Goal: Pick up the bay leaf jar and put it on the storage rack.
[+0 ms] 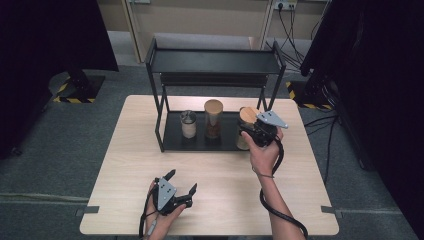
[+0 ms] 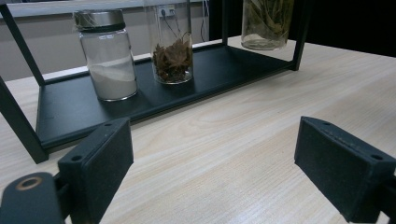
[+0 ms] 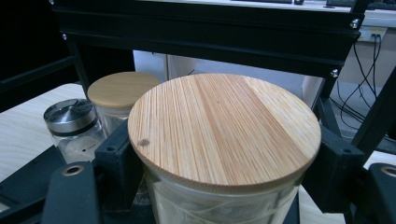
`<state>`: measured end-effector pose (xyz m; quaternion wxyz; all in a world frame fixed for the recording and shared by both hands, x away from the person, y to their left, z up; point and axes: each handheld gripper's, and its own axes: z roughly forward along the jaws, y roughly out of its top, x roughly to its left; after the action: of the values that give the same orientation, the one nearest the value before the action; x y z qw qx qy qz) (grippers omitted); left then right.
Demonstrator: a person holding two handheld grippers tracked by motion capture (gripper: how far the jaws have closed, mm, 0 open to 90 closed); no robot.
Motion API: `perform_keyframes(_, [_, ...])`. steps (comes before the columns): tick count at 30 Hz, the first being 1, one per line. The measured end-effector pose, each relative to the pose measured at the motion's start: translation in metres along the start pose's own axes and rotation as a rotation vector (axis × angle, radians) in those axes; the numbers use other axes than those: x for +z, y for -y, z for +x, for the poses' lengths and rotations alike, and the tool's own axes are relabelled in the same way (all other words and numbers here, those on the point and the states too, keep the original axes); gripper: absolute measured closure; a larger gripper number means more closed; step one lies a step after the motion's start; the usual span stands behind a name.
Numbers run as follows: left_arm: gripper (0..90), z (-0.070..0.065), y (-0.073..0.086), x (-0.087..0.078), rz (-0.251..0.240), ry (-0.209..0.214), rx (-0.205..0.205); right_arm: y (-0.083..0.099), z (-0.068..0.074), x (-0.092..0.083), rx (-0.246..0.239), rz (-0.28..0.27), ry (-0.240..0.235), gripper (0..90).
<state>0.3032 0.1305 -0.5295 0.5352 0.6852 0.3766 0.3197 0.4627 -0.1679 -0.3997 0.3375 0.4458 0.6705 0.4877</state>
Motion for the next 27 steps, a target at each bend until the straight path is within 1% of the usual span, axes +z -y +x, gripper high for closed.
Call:
perform_keyframes(10, [11.0,0.0,0.0,0.0,0.0,0.001,0.001,-0.003,0.001,0.008,0.002,0.006,-0.001,25.3])
perform_keyframes(27, [11.2,0.0,0.0,0.0,0.002,0.002,0.003,-0.008,0.0,0.02,0.01,0.021,0.012,25.3])
